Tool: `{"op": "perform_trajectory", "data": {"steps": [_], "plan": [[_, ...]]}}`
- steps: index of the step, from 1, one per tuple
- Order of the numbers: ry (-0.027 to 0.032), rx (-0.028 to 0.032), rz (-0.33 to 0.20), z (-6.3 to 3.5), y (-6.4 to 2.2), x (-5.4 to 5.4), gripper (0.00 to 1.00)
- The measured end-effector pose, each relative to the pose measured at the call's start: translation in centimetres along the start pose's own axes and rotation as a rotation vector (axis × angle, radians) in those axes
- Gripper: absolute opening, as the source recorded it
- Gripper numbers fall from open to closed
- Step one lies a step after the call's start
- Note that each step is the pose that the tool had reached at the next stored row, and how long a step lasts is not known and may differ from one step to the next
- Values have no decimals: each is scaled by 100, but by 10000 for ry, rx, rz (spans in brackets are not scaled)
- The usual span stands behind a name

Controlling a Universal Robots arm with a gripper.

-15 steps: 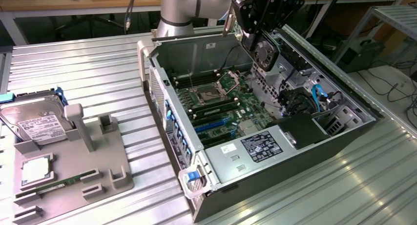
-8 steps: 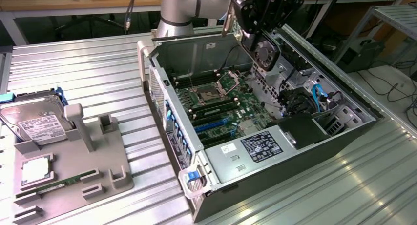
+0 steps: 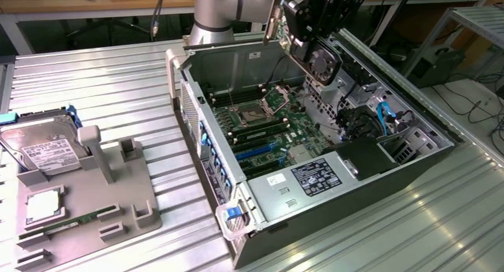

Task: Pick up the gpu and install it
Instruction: 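Insert the gpu into the slot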

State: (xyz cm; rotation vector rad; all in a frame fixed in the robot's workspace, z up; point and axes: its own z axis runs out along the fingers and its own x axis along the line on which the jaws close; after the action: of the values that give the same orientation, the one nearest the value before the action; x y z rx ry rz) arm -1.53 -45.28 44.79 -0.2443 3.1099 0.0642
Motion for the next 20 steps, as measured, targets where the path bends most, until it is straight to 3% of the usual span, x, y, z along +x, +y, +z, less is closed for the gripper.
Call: {"op": "perform_trajectory", "data": {"steps": [14, 20], "plan": [[55, -35, -1401, 0, -12, 2, 27], [88, -55, -2236, 0, -13, 2, 27]]}}
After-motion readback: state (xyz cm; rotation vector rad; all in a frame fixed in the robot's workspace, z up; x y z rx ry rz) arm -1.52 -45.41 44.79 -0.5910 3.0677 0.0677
